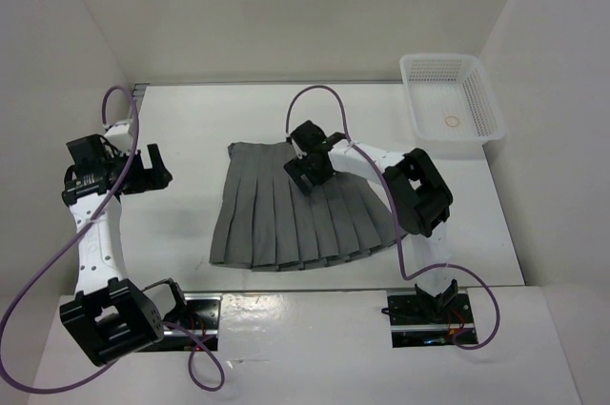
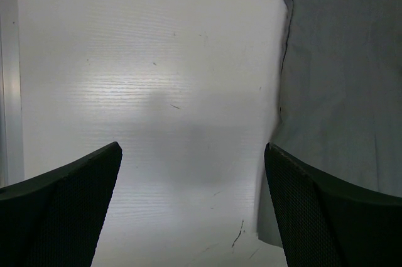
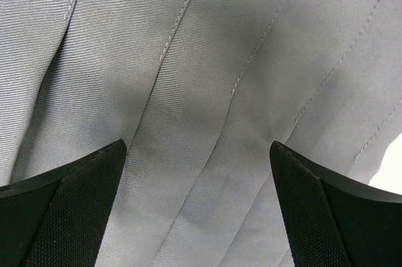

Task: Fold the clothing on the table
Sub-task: Flatten the skirt out

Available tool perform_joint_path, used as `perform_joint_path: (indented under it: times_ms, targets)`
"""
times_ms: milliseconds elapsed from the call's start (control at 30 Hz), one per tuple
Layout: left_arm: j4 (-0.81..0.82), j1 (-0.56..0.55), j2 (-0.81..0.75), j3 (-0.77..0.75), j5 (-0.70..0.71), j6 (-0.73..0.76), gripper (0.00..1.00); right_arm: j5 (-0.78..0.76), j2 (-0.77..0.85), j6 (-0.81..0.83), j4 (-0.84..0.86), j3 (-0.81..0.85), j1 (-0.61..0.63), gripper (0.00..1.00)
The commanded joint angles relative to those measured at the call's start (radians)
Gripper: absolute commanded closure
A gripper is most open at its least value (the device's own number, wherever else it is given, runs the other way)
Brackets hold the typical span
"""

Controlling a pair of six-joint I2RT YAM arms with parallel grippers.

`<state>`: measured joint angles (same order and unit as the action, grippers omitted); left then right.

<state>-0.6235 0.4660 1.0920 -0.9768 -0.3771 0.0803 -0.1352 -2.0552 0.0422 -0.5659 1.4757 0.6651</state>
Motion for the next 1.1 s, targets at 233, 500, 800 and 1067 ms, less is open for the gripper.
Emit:
perform_joint_path:
  times_ms: [233, 500, 800, 1067]
  targets:
    - [0.015, 0.006, 0.003, 0.003, -0.034, 0.026, 0.00, -0.135, -0.069, -0.033, -0.009, -0.002, -0.076, 0.01]
    - [0.015, 0.006, 0.012, 0.003, -0.034, 0.026, 0.00, -0.113, -0.060, -0.065, -0.019, 0.008, -0.125, 0.01]
    - [-0.005, -0.101, 0.077, -0.051, -0.088, 0.044, 0.00, 0.011, 0.107, -0.042, -0.058, 0.038, -0.125, 0.01]
    - [0.057, -0.344, 0.428, -0.255, -0.143, 0.062, 0.05, 0.069, 0.306, 0.015, 0.047, -0.089, -0.214, 0.01]
